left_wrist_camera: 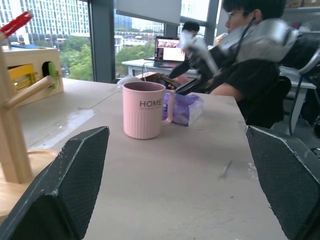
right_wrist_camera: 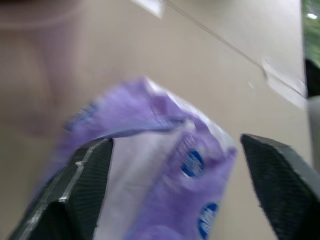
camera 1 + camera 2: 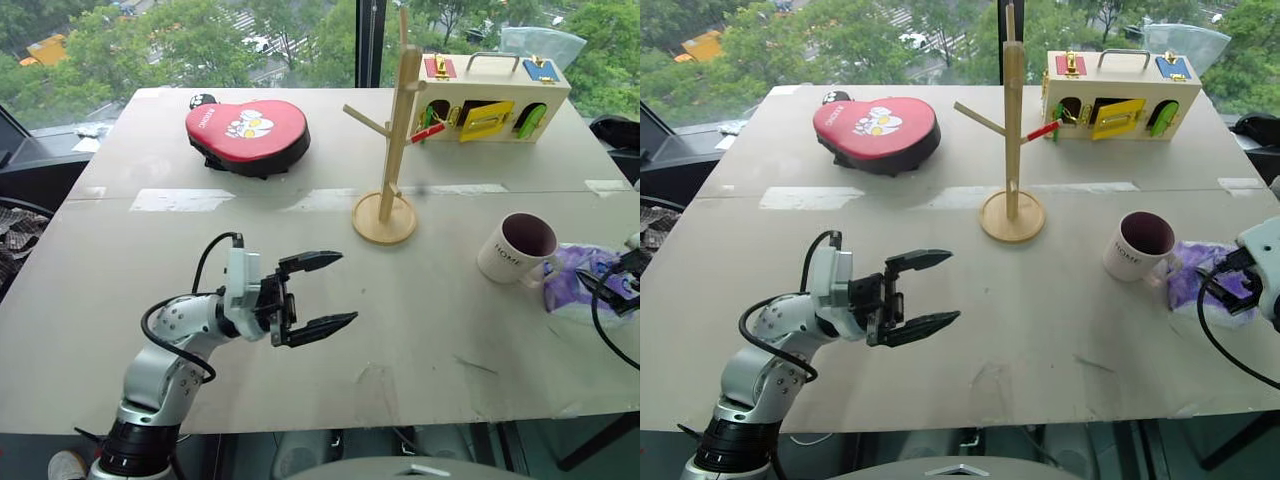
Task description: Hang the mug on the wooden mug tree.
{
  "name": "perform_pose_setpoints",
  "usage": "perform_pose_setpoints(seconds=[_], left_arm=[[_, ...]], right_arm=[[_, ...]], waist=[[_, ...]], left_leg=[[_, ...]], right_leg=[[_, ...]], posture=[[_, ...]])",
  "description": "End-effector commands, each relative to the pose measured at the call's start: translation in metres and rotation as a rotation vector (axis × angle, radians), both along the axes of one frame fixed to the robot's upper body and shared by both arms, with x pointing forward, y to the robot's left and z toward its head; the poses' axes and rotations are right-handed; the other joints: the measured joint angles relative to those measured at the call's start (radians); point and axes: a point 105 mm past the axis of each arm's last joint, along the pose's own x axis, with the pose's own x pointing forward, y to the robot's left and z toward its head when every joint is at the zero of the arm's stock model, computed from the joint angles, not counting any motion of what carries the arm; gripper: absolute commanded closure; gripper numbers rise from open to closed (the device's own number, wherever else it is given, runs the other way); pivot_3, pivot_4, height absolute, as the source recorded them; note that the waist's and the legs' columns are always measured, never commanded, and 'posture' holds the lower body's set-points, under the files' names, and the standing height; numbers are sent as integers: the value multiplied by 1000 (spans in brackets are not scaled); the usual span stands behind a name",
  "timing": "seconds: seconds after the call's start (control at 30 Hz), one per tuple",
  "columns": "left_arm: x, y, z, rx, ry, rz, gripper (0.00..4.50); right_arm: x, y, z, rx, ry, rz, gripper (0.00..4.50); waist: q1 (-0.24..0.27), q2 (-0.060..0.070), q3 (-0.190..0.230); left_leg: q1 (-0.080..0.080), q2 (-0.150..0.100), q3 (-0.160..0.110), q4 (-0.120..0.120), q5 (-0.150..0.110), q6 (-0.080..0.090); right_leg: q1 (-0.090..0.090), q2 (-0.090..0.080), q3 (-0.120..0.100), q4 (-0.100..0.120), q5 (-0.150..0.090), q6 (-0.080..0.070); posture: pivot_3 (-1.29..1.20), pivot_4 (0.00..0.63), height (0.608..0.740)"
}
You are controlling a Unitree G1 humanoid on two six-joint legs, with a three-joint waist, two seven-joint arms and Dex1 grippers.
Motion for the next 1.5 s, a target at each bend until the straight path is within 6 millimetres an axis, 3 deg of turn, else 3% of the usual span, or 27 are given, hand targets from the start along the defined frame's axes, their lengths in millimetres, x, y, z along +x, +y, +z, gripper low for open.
perform_pose_setpoints(seconds=[0.03, 0.13, 0.23, 0.47, 0.8, 1.07, 1.5], left_arm=[[0, 0, 3, -13, -13, -20, 0], [0, -1, 3, -8, -14, -39, 0], [2, -2, 4, -3, -20, -51, 0], [2, 3, 5, 10, -28, -42, 0], [1, 6, 6, 9, -36, -10, 0], [2, 4, 6, -5, -38, 20, 0], [-2, 2, 9, -13, -43, 63, 0]], right_arm=[[-21, 29, 8, 95, 0, 55, 113], [-23, 41, -2, 134, -1, 25, 113], [-9, 51, -17, 187, -55, -77, 113], [12, 32, -43, 87, -160, -371, 113], [33, 27, -45, 71, -271, -416, 4477], [46, 41, -31, 122, -358, -260, 4477], [50, 31, -33, 103, -328, -201, 4477]], waist=[[-1, -1, 0], [-1, -2, 0], [-3, -2, 0], [-3, -2, -2], [-3, -1, -1], [-4, -1, -1], [-4, -1, -1]], left_leg=[[0, 0, 0, 0, 0, 0], [0, 0, -1, 0, 0, 0], [1, 0, -1, 1, 0, 0], [0, -2, 1, 0, 0, 0], [1, -2, 2, 0, 0, 0], [1, -2, 2, 0, 0, 0], [1, -2, 3, 0, 0, 0]], right_leg=[[1, 0, 0, 0, 0, 0], [1, -5, -1, -1, 0, 0], [1, -5, 0, -1, -1, -2], [-1, -3, 1, 1, 0, -1], [-2, 0, -1, 1, 0, 0], [-2, 0, -1, 1, 0, 0], [-2, 0, -1, 1, 0, 0]], posture=[[0, 150, 731], [0, 150, 731], [0, 150, 731], [0, 150, 731], [0, 150, 731], [0, 150, 731], [0, 150, 731]])
